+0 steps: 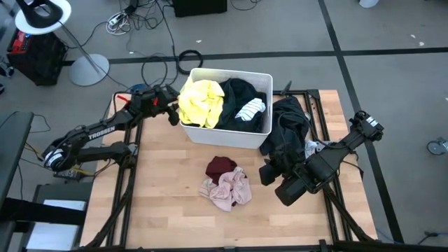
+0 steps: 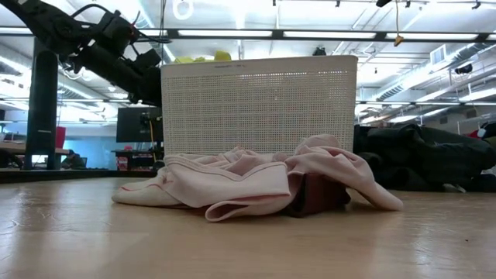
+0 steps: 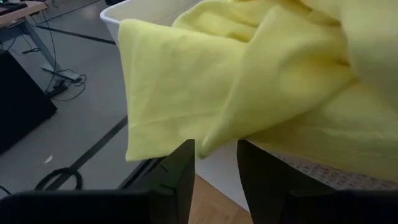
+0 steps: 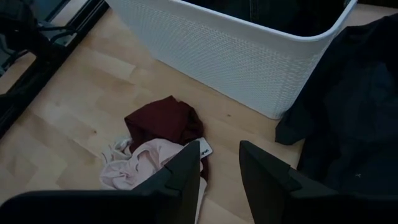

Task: Sort clothes
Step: Put the yellow shirt into the laundry organizer

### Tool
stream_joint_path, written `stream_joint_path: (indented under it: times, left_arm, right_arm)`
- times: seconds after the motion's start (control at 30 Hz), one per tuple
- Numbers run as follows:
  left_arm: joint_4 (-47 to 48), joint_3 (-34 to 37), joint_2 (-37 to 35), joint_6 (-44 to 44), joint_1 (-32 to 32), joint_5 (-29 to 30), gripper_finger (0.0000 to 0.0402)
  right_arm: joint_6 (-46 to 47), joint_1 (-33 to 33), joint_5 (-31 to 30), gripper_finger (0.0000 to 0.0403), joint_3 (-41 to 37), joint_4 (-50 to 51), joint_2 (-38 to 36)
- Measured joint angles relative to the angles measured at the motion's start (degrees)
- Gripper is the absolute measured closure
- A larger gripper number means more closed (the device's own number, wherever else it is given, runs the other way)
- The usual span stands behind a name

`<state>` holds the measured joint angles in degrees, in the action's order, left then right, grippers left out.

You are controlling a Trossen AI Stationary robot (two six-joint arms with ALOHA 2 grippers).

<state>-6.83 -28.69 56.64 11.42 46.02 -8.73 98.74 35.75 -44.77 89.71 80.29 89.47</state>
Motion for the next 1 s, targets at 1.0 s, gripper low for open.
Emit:
stream_joint_path:
  times: [1.0]
  left_arm:
    - [2.4,-23.8,-2.0,-4.6,-6.1,-10.6,0.0401]
  right_arm:
    - [-5.0,-3.7,-0.1,0.029,0.0,0.8,0.0]
